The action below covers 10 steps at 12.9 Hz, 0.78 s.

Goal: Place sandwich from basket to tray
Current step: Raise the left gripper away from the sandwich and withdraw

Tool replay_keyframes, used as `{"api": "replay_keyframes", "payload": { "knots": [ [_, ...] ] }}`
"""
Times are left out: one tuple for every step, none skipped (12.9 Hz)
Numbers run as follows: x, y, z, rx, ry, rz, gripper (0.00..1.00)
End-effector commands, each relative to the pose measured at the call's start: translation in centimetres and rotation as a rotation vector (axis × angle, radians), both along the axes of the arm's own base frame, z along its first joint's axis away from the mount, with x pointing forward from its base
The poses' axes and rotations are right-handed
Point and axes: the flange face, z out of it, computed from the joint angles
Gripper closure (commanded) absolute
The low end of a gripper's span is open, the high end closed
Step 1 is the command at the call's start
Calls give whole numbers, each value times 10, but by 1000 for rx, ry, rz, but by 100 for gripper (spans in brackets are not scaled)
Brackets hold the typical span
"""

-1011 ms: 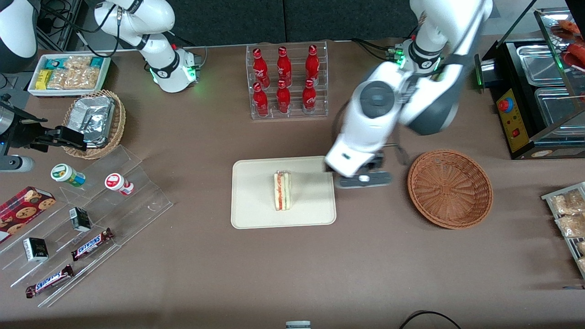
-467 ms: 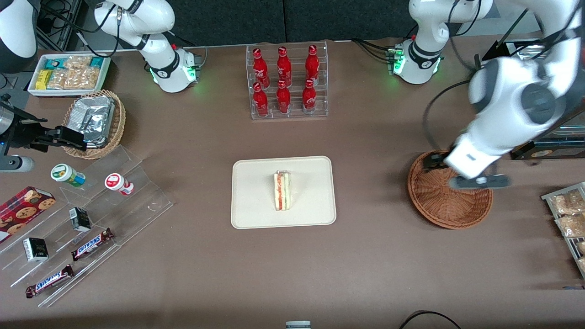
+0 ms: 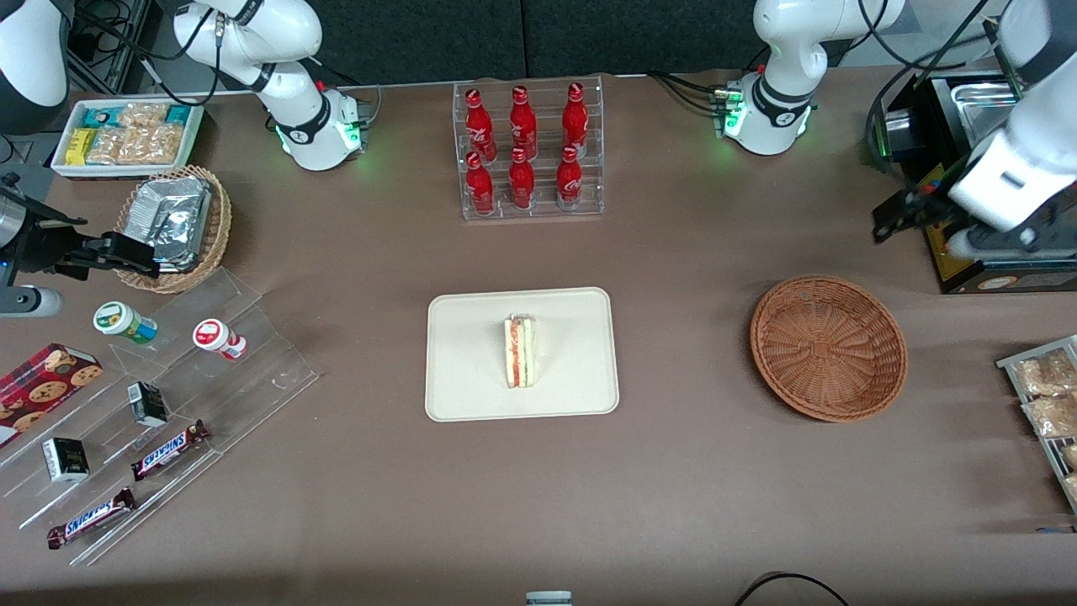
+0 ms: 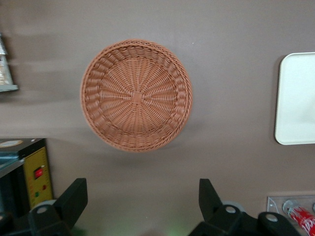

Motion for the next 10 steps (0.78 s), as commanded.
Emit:
{"api": "replay_keyframes", "payload": {
  "knots": [
    [4, 0, 26, 10, -7, -10, 0],
    [2, 0, 33, 10, 0, -10, 0],
    [2, 0, 36, 11, 16, -8, 0],
    [0, 1, 40, 19, 19, -7, 0],
    [-1, 1, 40, 35, 29, -9, 0],
    [-2, 0, 39, 49, 36, -13, 0],
    [-2, -1, 38, 50, 38, -15, 0],
    [-1, -2, 38, 49, 38, -16, 0],
    [0, -3, 40, 43, 30, -17, 0],
    [3, -1, 39, 41, 35, -20, 0]
  ]
}}
